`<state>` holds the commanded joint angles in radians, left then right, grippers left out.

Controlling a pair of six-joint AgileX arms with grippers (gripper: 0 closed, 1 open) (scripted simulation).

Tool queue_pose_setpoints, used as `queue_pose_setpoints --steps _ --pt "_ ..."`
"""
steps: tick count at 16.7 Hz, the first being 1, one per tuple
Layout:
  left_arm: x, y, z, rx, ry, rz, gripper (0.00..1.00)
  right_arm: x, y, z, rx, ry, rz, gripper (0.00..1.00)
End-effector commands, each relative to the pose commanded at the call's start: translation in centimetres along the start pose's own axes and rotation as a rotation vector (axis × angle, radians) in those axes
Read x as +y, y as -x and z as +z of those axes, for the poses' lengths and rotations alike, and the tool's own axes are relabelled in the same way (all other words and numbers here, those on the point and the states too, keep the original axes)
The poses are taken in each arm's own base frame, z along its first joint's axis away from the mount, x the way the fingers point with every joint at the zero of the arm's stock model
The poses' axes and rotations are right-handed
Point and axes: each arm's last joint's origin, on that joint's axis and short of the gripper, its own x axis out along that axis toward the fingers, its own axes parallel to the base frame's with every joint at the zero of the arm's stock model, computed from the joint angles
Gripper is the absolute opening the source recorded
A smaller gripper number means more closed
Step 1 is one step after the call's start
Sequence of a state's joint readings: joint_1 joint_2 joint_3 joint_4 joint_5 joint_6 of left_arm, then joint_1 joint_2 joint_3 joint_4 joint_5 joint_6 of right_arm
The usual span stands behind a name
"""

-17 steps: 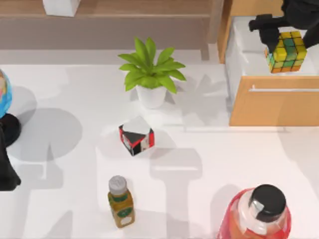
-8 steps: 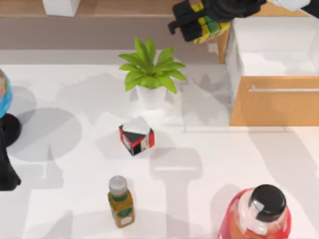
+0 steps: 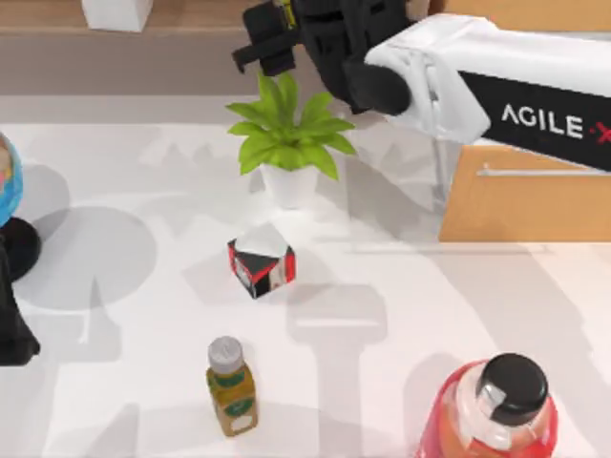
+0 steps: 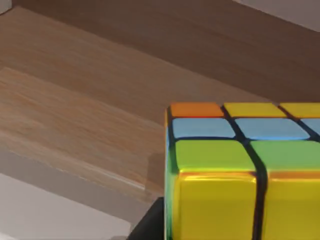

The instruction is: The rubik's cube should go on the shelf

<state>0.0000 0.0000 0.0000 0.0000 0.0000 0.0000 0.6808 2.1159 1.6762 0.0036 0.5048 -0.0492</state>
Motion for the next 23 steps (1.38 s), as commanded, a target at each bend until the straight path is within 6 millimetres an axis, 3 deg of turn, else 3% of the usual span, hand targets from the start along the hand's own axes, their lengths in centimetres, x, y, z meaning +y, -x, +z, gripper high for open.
queue_pose_setpoints --steps 5,12,23 --pt "0.0 0.0 0.0 0.0 0.0 0.0 1.0 2.4 -1.1 -3.1 -0.234 -0.115 -0.127 0.0" --pt "0.0 0.0 0.0 0.0 0.0 0.0 1.0 4.1 -0.4 -6.5 -0.428 -0.27 -0.219 0.0" --pt "0.0 0.0 0.0 0.0 0.0 0.0 1.0 4.1 -0.9 -6.5 -0.451 -0.294 -0.225 0.0"
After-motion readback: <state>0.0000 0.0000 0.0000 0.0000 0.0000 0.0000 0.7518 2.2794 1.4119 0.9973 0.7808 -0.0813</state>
